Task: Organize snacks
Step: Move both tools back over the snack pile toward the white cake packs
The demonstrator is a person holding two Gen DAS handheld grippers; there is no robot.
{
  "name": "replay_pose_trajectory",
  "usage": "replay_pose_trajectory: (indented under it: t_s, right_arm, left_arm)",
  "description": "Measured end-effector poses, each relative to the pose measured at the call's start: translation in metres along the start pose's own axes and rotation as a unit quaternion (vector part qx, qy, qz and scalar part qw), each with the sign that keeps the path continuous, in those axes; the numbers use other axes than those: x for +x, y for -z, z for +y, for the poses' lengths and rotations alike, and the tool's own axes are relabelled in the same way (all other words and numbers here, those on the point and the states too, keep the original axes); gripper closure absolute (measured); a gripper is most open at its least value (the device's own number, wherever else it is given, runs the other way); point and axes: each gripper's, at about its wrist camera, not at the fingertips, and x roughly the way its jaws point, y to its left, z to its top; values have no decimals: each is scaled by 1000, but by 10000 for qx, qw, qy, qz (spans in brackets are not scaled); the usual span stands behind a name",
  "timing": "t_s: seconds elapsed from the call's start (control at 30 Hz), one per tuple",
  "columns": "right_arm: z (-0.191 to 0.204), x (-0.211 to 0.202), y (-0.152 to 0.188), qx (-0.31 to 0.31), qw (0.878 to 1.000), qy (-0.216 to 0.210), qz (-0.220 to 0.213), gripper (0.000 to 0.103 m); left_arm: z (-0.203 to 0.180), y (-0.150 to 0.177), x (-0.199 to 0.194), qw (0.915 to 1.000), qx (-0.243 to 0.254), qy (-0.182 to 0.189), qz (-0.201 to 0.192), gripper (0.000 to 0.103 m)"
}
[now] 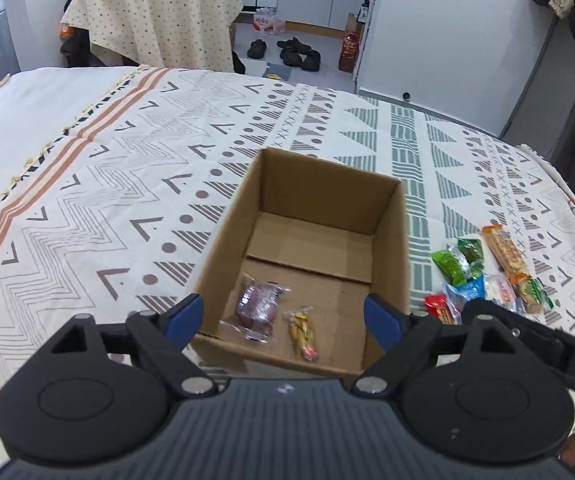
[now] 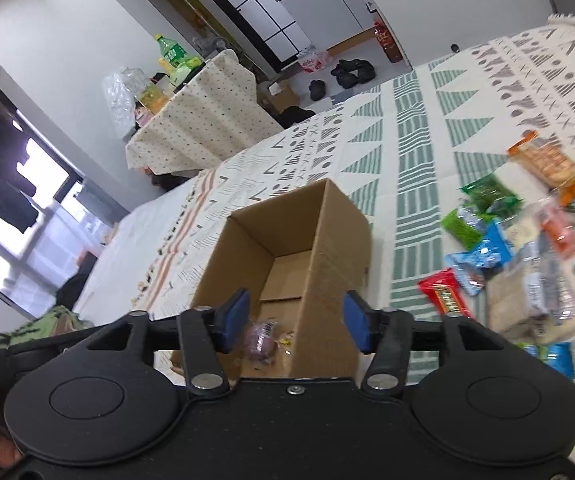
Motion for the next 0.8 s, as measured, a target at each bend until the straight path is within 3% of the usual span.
replay_pose_trajectory:
  t_s: [0.27,0.37,0.8]
  right_arm:
    - [-10,-26,-3,-49,9994,312,113,38]
    - [-12,-38,-6,-93,9993,345,51,29]
    - [-47,-76,-15,92,9985,530,-135,10]
  left_arm:
    - [-26,11,-10,9995,154,189,180,14]
    - [-35,14,-14,9992,162,259,242,12]
    - [-74,22,-35,9991,385,164,-27,0]
